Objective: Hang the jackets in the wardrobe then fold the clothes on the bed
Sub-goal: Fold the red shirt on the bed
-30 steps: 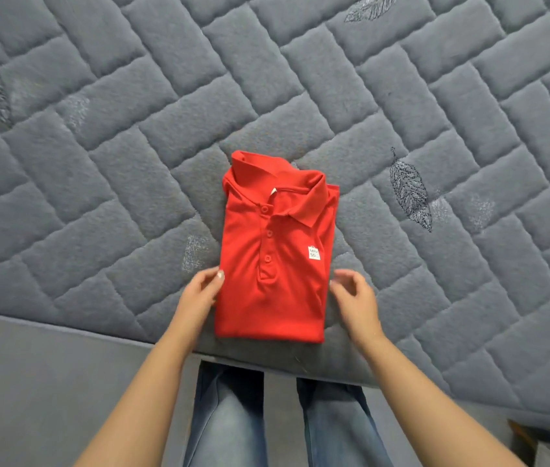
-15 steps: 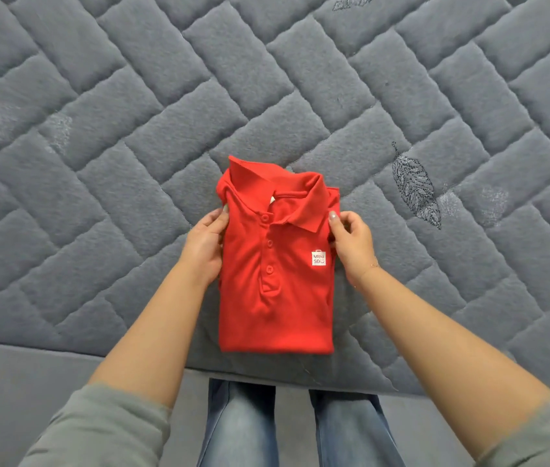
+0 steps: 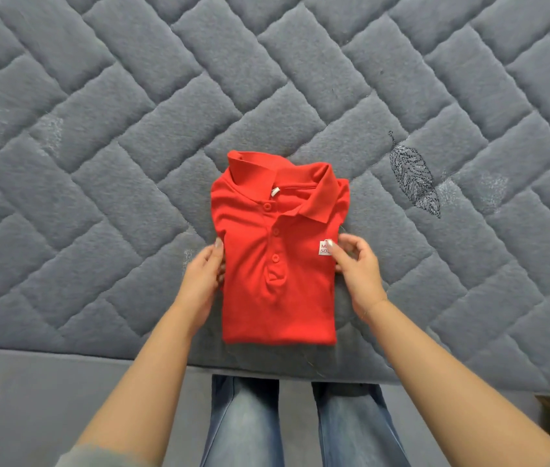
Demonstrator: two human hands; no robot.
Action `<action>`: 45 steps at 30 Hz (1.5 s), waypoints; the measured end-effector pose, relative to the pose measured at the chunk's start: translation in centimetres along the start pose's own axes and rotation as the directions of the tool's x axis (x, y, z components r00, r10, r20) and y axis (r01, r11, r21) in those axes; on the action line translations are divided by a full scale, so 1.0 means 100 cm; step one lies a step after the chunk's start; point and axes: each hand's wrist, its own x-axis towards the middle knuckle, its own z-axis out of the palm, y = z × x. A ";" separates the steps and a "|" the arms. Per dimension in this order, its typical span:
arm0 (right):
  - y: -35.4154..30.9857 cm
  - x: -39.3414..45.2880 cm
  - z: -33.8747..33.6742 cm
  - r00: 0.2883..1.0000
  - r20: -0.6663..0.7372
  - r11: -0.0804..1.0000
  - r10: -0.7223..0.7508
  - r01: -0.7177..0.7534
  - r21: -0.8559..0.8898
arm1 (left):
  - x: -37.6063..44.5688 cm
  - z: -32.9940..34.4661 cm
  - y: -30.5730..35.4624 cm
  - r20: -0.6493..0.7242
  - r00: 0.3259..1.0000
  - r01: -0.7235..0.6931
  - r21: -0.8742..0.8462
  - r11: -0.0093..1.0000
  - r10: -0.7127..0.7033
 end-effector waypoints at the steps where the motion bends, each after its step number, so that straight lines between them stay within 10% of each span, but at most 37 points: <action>1: 0.011 -0.012 -0.005 0.999 0.014 0.999 0.029 -0.029 -0.028 | -0.010 -0.004 -0.013 0.030 0.999 0.038 0.013 0.999 -0.038; 20: 0.103 -0.093 -0.035 0.999 -0.003 0.981 0.032 -0.032 -0.190 | -0.062 -0.034 -0.072 0.173 0.971 0.136 0.180 0.974 -0.168; 30: 0.099 -0.102 -0.067 0.994 0.101 0.960 0.035 -0.005 -0.279 | -0.105 -0.057 -0.085 -0.179 0.969 -0.168 0.033 0.985 0.171; 39: 0.102 -0.101 -0.052 0.989 0.134 0.897 0.056 0.009 -0.441 | -0.085 -0.051 -0.124 -0.084 0.996 0.006 0.361 0.933 0.026; 45: 0.104 -0.106 -0.057 0.998 0.054 0.891 0.024 0.003 -0.453 | -0.092 -0.058 -0.130 -0.154 0.945 -0.128 0.638 0.759 0.290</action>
